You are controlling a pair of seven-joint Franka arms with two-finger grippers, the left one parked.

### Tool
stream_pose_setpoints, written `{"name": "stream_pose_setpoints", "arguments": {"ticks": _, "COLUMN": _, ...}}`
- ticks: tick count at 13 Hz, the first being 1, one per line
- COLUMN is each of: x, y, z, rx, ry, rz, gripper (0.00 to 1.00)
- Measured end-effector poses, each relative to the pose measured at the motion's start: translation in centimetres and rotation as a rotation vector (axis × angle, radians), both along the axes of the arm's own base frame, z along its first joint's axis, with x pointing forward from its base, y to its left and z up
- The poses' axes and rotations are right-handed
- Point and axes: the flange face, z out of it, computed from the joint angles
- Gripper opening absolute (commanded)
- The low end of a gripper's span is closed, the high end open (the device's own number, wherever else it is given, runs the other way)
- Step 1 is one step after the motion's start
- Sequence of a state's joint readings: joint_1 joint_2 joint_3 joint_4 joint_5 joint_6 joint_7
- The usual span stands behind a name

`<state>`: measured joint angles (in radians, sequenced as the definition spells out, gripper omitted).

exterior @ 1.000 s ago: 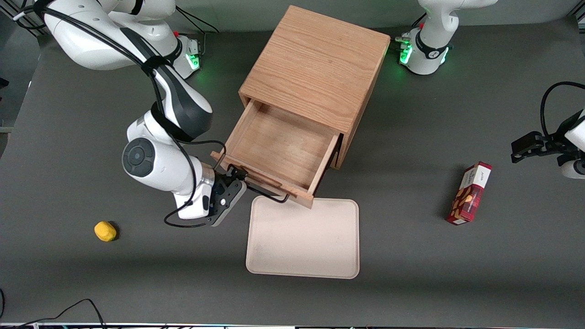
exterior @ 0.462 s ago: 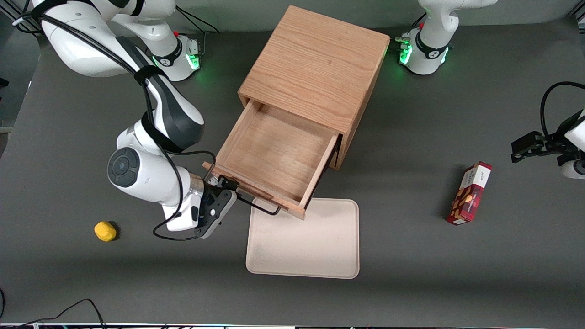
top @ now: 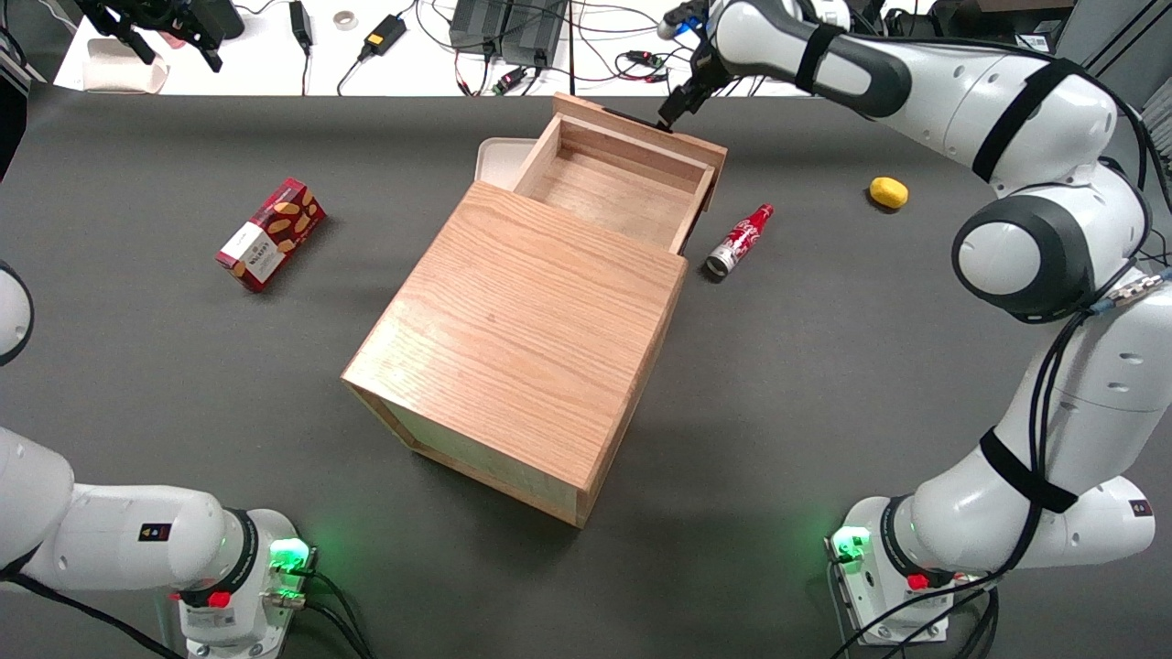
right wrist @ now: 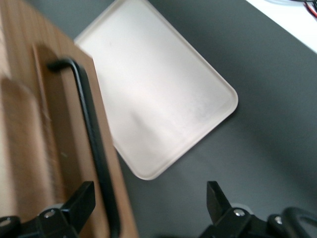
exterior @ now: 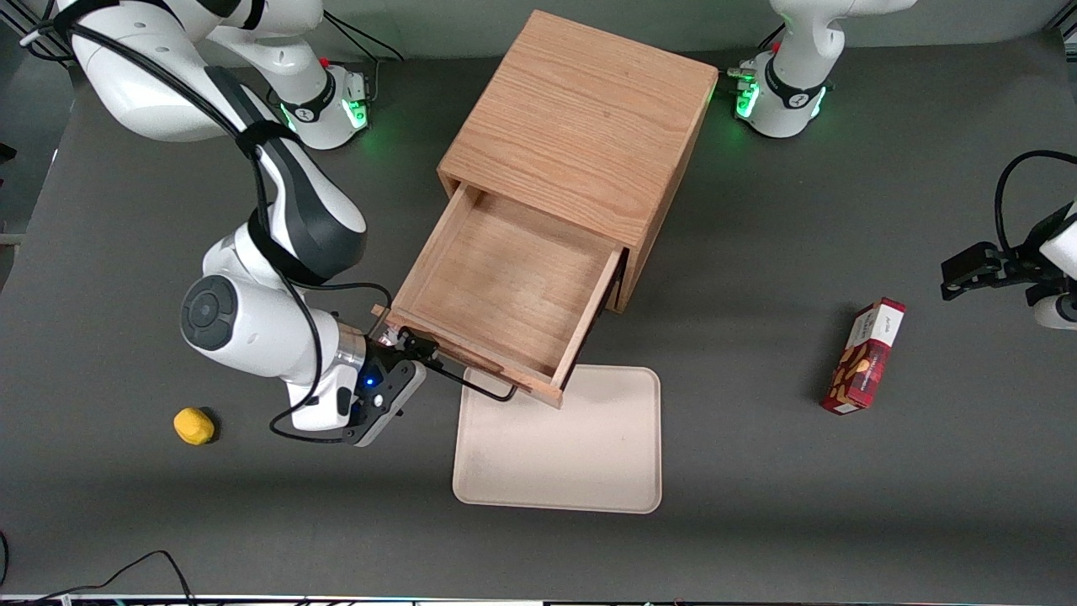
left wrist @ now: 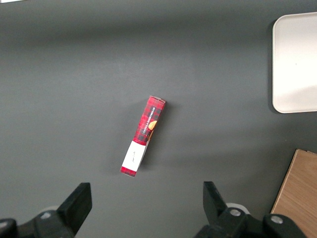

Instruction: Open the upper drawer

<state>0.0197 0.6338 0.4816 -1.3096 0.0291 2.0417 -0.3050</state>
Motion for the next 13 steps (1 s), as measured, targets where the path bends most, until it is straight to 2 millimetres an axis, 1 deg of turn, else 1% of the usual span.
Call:
{"name": "stream_pose_setpoints", "arguments": {"ticks": 1, "x": -0.4, "y": 0.4, "z": 1.3, "rx": 0.01, "ry": 0.036, "rz": -0.07, "gripper": 1.0}}
{"name": "stream_pose_setpoints", "arguments": {"ticks": 3, "x": -1.9, "y": 1.3, "z": 4.6, "rx": 0.005, "ry": 0.088, "rz": -0.169, "gripper": 1.0}}
{"name": "stream_pose_setpoints", "arguments": {"ticks": 4, "x": -2.7, "y": 1.2, "z": 6.6, "rx": -0.008, "ry": 0.099, "rz": -0.198, "gripper": 1.0}}
{"name": "stream_pose_setpoints", "arguments": {"ticks": 5, "x": -3.5, "y": 0.5, "z": 9.0, "rx": -0.035, "ry": 0.099, "rz": -0.217, "gripper": 1.0}}
{"name": "stream_pose_setpoints", "arguments": {"ticks": 6, "x": -4.2, "y": -1.8, "z": 11.7, "rx": -0.085, "ry": 0.102, "rz": -0.251, "gripper": 1.0}}
{"name": "stream_pose_setpoints", "arguments": {"ticks": 7, "x": -5.0, "y": -5.8, "z": 14.5, "rx": -0.152, "ry": 0.114, "rz": -0.31, "gripper": 1.0}}
{"name": "stream_pose_setpoints", "arguments": {"ticks": 9, "x": -7.0, "y": -15.9, "z": 20.0, "rx": -0.249, "ry": 0.146, "rz": -0.466, "gripper": 1.0}}
{"name": "stream_pose_setpoints", "arguments": {"ticks": 10, "x": -8.3, "y": -20.0, "z": 22.0, "rx": -0.27, "ry": 0.155, "rz": -0.536, "gripper": 1.0}}
{"name": "stream_pose_setpoints", "arguments": {"ticks": 11, "x": -9.7, "y": -23.3, "z": 23.5, "rx": -0.28, "ry": 0.154, "rz": -0.598, "gripper": 1.0}}
{"name": "stream_pose_setpoints", "arguments": {"ticks": 12, "x": -11.1, "y": -25.9, "z": 24.3, "rx": -0.282, "ry": 0.146, "rz": -0.65, "gripper": 1.0}}
{"name": "stream_pose_setpoints", "arguments": {"ticks": 13, "x": -12.2, "y": -28.0, "z": 24.5, "rx": -0.273, "ry": 0.121, "rz": -0.695, "gripper": 1.0}}
